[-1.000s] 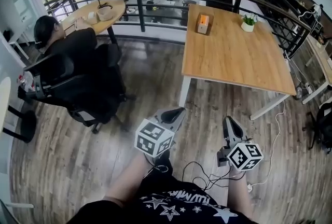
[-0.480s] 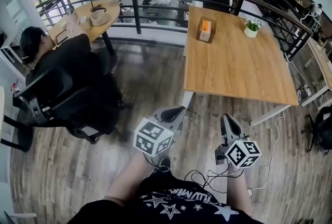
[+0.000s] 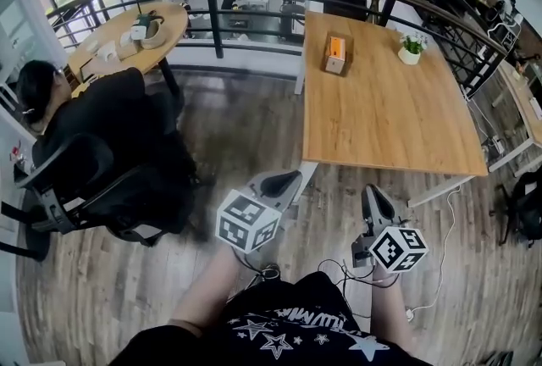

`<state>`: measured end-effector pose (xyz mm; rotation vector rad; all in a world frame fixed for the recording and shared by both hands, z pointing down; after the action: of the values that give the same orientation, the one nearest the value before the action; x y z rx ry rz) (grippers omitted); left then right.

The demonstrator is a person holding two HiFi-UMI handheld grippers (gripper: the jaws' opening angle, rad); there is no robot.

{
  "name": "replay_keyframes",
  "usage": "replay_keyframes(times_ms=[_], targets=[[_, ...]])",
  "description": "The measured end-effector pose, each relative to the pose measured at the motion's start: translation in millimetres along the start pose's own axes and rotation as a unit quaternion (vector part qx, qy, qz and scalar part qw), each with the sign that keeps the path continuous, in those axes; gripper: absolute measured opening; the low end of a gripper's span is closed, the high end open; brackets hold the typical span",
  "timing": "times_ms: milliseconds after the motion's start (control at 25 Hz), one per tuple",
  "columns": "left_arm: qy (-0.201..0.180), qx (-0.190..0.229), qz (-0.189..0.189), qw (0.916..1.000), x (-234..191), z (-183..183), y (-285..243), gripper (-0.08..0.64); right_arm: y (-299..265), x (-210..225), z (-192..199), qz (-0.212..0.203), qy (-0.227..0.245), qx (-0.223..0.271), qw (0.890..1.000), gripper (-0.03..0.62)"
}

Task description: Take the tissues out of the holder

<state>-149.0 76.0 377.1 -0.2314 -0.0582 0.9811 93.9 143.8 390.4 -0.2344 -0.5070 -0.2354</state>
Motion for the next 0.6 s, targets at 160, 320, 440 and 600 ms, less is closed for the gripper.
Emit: replay_keyframes(times_ms=[160,320,440,600], targets=[[0.001,-0.006,0.001,1.0000,-8.8,0.1,-12.4,0.015,-11.6,14.1,-3.9,0.006,-0.008,-0.002,1.000,0.020],[0.002,-0.020,-0.004,0.9998,-24.3,1.7,-19.7,0.015,-34.6,21.0,-6.5,0.004,-0.018,-0.006,1.000,0.020],[-0.003,-0.024,-0.013,0.9996,-45.5,1.7,-32.0,0.015,-66.4,29.8,-12.1,-0.005,-0.017,-0.011,1.000,0.020],[-0.001,-0.030,-0.030,0.9991,-76.7,-0.8,-62.3,0.015,-114.0,50.2,-29.0,-0.022,-0.012,-0.019,1.000,0.020]])
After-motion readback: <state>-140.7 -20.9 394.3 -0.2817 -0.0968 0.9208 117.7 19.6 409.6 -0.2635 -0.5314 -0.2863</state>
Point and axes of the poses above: the fingertips, and each gripper's own axes: y backward along the fingers, x to its right, z out of its underside, the point moved 8 cm from there along y, backward along the fingers, and after that the axes turned 9 degrees about -y, right-handed, at the moved point
